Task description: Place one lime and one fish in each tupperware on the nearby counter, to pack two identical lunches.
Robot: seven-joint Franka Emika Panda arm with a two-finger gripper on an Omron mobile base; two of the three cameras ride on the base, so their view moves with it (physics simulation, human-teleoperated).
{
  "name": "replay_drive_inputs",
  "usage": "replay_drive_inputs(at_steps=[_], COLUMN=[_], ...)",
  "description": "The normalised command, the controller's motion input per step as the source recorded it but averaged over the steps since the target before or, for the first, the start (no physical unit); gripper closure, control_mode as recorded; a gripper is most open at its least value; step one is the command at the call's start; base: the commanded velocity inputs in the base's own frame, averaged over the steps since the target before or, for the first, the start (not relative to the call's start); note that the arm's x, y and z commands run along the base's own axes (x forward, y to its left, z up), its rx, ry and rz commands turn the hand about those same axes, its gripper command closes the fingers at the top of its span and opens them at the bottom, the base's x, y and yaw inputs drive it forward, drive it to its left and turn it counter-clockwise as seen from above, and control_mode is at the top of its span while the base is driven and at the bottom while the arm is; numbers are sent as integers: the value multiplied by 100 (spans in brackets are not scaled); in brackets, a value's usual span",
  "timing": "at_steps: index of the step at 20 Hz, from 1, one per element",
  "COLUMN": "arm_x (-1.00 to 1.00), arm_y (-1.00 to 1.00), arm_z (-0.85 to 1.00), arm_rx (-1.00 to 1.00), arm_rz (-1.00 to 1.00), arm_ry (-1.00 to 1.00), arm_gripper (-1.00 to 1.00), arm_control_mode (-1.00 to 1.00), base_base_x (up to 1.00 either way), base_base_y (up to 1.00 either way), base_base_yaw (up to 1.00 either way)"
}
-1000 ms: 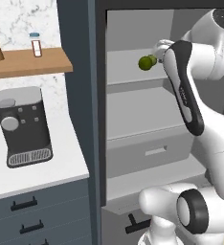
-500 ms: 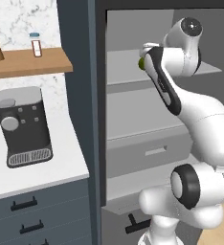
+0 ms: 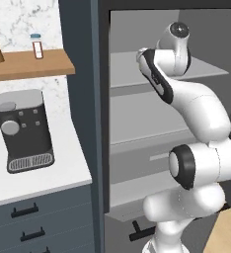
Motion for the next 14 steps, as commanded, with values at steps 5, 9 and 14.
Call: replay_drive_inputs(at_steps=[5, 9, 14], arm_x=[47, 34, 30], arm_y=[3, 8, 0], arm_z=[-27, -44, -29], arm_rx=[-4, -8, -7], arm_rz=[0, 0, 0], arm_ry=[0, 0, -1], arm_gripper=[-100, 100, 100], arm_control_mode=[-100, -100, -100], base_base_x=[0, 0, 0], base_base_y=[0, 0, 0], base_base_yaw=[0, 0, 0])
